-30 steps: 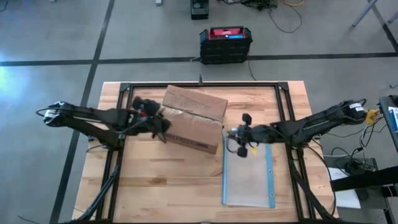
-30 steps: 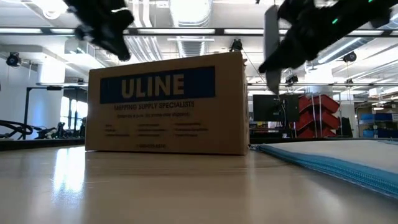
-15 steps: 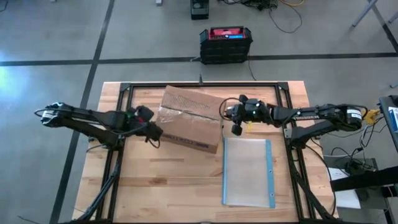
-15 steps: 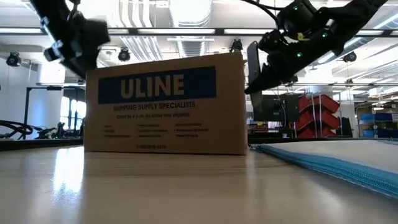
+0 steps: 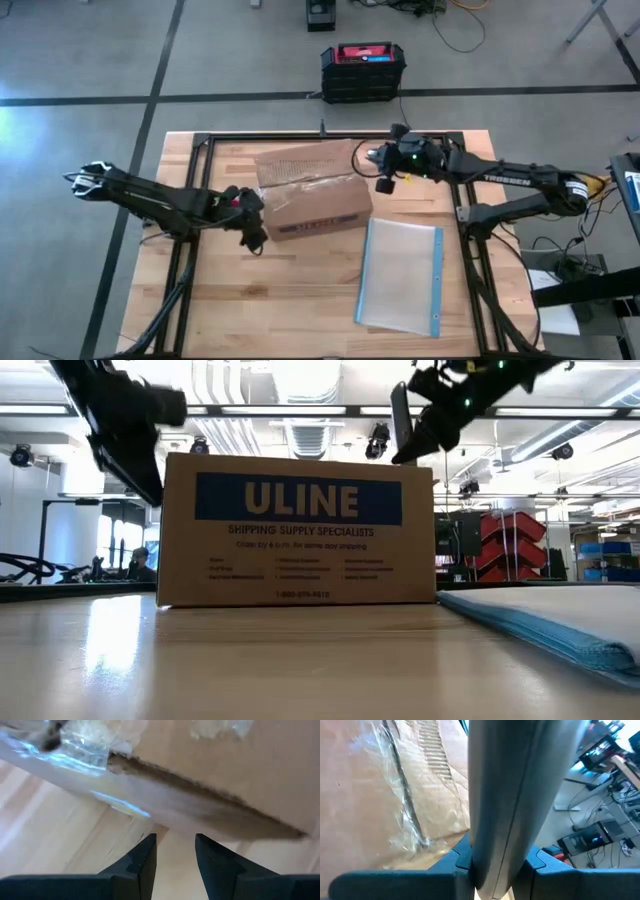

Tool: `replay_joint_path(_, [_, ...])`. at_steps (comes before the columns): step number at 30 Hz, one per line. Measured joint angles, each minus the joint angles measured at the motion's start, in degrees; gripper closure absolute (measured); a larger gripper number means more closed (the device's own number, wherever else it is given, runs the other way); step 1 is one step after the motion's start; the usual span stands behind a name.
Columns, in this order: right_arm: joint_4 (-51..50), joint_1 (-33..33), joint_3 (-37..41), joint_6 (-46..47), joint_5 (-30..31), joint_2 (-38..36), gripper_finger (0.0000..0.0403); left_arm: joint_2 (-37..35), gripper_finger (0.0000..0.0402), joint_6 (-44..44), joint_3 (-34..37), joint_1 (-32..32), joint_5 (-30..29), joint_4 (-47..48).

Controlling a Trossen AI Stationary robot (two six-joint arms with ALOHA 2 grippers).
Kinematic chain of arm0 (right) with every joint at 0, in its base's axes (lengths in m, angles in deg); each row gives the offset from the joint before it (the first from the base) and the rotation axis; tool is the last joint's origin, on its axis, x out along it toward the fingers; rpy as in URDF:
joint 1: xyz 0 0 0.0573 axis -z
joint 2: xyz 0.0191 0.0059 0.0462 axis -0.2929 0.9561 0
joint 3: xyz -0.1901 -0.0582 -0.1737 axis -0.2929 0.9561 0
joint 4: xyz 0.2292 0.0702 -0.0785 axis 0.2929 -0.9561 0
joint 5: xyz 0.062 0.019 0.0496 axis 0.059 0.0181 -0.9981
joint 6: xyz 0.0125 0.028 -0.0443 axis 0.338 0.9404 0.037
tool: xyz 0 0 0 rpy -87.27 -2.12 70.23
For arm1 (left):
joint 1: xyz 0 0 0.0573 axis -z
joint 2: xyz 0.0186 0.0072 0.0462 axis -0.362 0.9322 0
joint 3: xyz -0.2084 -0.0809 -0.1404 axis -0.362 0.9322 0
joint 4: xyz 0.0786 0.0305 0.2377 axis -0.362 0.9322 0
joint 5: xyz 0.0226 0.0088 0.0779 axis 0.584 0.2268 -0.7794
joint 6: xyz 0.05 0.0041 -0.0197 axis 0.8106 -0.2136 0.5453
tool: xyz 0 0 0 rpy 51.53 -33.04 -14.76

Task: Pack items into zip bag
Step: Open the cardboard box using a gray knife

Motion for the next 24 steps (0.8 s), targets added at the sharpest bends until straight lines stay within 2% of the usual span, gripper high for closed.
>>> replay_joint_path(2, [-0.23,0.04,-1.71,-0.08,-1.18,0.34,0.0345,-1.06,0.0283,0.57,-1.62,0.43,-2.45,2.98])
replay_joint_path(4, [2.21,0.07,-2.49,-0.15,-6.65,1.11,0.0345,-2.84,0.0283,1.93,-3.27,0.75,-7.87,4.81])
replay_joint_path(8, [13.10,-0.02,-2.64,0.42,-20.96,5.06,0.0345,-6.72,0.0283,6.37,-3.73,1.93,-28.16,4.46])
replay_joint_path(10, [20.64,-0.04,-2.77,3.71,-26.66,8.24,0.0345,-8.87,0.0283,8.95,-2.94,2.17,-32.63,3.45])
replay_joint_path(12, [25.91,-0.02,-3.28,6.43,-31.87,11.57,0.0345,-10.74,0.0283,12.08,-1.22,2.19,-31.81,0.14])
replay_joint_path(14, [30.32,-0.15,-4.65,7.89,-34.62,15.47,0.0345,-12.73,0.0283,15.86,1.24,2.17,-28.70,-4.65])
replay_joint_path(21, [33.35,-0.31,-15.80,9.04,-37.51,29.40,0.0345,-20.81,0.0276,32.79,9.82,1.46,-15.36,-25.72])
replay_joint_path(24, [33.28,-0.85,-21.12,10.22,-40.28,34.60,0.0345,-25.15,0.0263,37.27,11.27,-0.33,-9.99,-30.54])
